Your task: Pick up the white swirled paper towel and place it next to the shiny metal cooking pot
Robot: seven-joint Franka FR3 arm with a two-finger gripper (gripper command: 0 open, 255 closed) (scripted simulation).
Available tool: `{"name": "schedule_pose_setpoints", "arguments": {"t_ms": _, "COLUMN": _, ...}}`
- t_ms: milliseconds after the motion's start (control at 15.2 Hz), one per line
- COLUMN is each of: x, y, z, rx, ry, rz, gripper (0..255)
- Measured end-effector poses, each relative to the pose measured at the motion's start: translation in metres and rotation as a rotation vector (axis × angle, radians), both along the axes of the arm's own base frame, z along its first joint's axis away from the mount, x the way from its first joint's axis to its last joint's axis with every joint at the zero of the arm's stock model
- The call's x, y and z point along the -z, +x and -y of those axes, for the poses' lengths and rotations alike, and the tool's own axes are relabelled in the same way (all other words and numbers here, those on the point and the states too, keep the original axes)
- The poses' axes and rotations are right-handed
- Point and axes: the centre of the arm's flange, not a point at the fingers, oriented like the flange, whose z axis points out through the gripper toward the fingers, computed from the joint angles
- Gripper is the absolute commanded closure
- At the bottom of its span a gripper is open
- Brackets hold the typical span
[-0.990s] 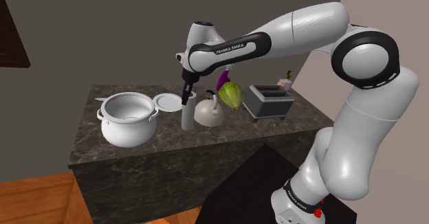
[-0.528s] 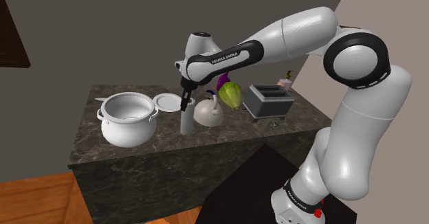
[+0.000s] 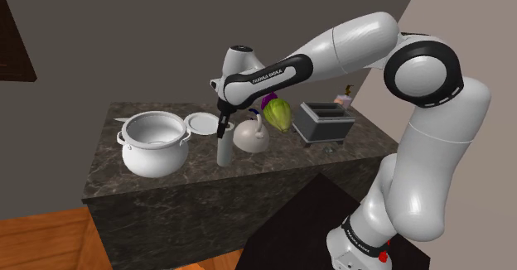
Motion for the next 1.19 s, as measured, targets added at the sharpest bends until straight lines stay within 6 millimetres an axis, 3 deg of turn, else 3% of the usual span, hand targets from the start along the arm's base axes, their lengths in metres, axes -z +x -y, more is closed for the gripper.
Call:
{"name": "schedule_pose_setpoints", "arguments": {"t_ms": 66, "x": 0.0, "y": 0.0, "z": 0.0, "rx": 0.0, "ry": 0.0, "rz": 0.0, "gripper": 255}}
{"name": "schedule_pose_setpoints", "arguments": {"t_ms": 132, "x": 0.0, "y": 0.0, "z": 0.0, "rx": 0.0, "ry": 0.0, "rz": 0.0, "gripper": 0}}
{"name": "schedule_pose_setpoints", "arguments": {"t_ms": 528, "x": 0.0, "y": 0.0, "z": 0.0, "rx": 0.0, "ry": 0.0, "rz": 0.0, "gripper": 0}}
{"name": "schedule_pose_setpoints", "arguments": {"t_ms": 792, "x": -0.04, "y": -0.001, "z": 0.001, "rx": 0.0, "ry": 0.001, "rz": 0.002, "gripper": 0}}
{"name": "schedule_pose_setpoints", "arguments": {"t_ms": 1188, "x": -0.05, "y": -0.004, "z": 0.0, "rx": 0.0, "ry": 0.0, "rz": 0.0, "gripper": 0}}
